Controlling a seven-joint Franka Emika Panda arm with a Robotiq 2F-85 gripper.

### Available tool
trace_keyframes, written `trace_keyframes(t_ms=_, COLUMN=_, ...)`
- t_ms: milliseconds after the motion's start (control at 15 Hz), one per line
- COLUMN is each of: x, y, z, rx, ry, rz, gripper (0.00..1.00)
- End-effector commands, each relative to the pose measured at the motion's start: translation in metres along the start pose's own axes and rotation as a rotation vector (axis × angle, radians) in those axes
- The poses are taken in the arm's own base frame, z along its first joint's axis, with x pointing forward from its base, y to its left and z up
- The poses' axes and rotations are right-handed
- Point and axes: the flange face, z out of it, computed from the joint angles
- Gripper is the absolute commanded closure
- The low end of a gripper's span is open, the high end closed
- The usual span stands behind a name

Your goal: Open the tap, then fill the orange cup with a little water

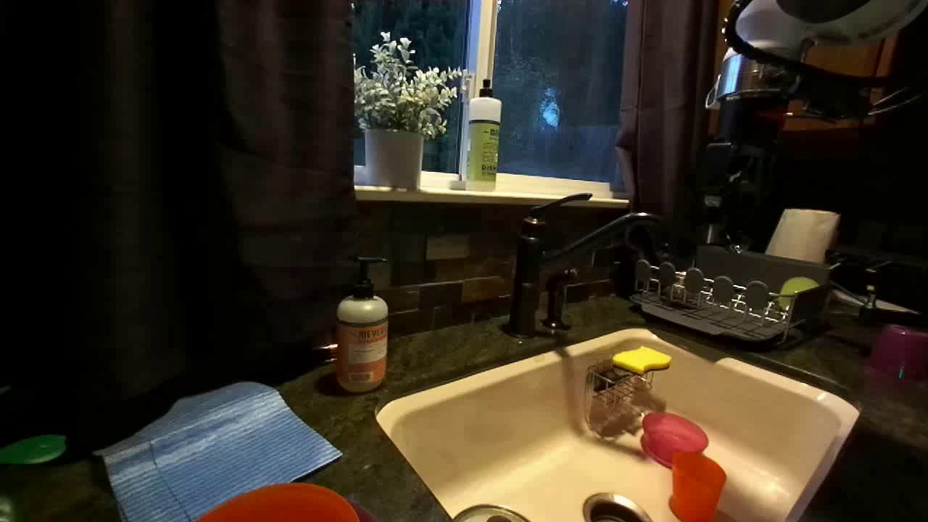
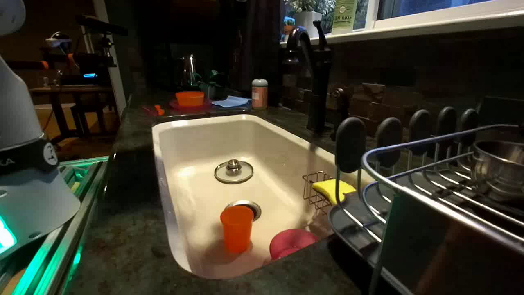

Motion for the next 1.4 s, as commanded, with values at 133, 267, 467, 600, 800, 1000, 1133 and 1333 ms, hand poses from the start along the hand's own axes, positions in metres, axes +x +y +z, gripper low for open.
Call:
trace_keyframes(t_ms=133, x=0.0, y=0.0, z=-0.001, rx=0.0, ry=-0.001, rz=0.0, gripper=0.0)
trace_keyframes(t_ms=267, x=0.0, y=0.0, z=-0.001, rx=0.0, ry=-0.001, rz=0.0, gripper=0.0)
trace_keyframes(t_ms=467, x=0.0, y=0.0, z=-0.001, rx=0.0, ry=-0.001, rz=0.0, gripper=0.0)
trace_keyframes(t_ms=600, x=0.0, y=0.0, z=-0.001, rx=0.0, ry=-0.001, rz=0.0, gripper=0.0)
trace_keyframes(t_ms=800, x=0.0, y=0.0, z=-0.001, rx=0.0, ry=-0.001, rz=0.0, gripper=0.0)
trace_keyframes(t_ms=1000, x=0.0, y=0.0, z=-0.001, rx=0.0, ry=-0.001, rz=0.0, gripper=0.0)
trace_keyframes(t_ms=1133, x=0.0, y=0.0, z=-0.001, rx=0.0, ry=-0.001, rz=0.0, gripper=0.0)
trace_keyframes(t_ms=1333, x=0.001, y=0.012, z=-0.006, rx=0.015, ry=0.027, rz=0.062, gripper=0.0)
